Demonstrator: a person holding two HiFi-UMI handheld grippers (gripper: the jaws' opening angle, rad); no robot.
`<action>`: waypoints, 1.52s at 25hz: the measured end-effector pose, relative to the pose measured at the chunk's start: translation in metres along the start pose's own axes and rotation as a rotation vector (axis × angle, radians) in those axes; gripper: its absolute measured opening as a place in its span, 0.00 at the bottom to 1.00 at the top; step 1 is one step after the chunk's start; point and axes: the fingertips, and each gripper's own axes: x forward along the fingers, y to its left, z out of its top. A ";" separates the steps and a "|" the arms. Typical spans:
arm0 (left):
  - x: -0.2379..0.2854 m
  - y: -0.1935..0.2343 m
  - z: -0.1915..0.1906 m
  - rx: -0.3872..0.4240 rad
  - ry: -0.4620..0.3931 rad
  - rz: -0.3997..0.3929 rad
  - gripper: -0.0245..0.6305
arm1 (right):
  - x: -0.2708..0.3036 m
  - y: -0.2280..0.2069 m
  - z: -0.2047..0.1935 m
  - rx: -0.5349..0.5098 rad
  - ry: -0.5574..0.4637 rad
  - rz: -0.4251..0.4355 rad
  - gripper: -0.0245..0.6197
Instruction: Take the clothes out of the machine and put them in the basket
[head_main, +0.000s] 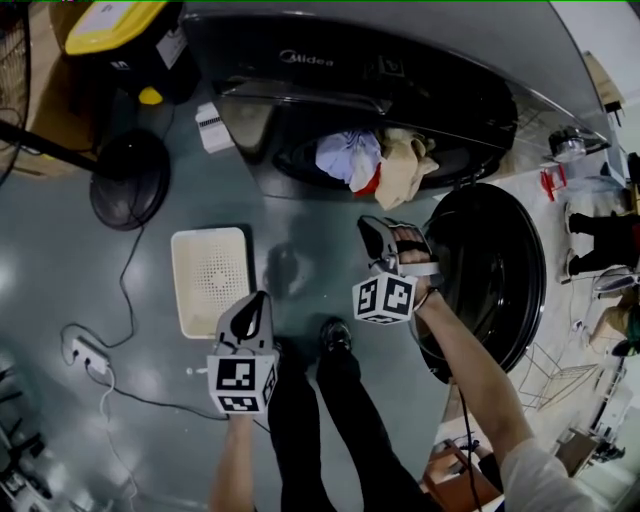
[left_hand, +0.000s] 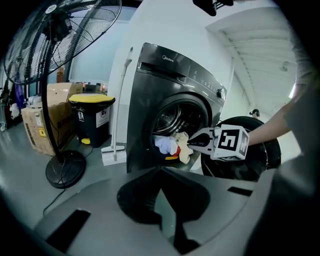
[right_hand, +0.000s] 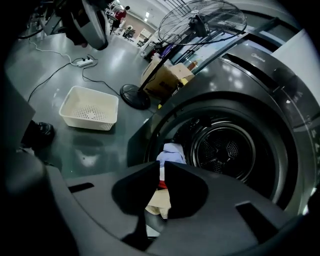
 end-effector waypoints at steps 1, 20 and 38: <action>0.000 0.001 0.000 0.002 -0.003 0.001 0.07 | 0.005 0.001 -0.001 -0.001 0.005 0.008 0.11; 0.023 0.029 -0.017 -0.018 -0.036 0.014 0.07 | 0.151 -0.021 -0.036 -0.202 0.166 0.036 0.64; 0.037 0.059 -0.036 -0.010 -0.025 0.027 0.07 | 0.222 -0.019 -0.043 -0.375 0.211 0.142 0.73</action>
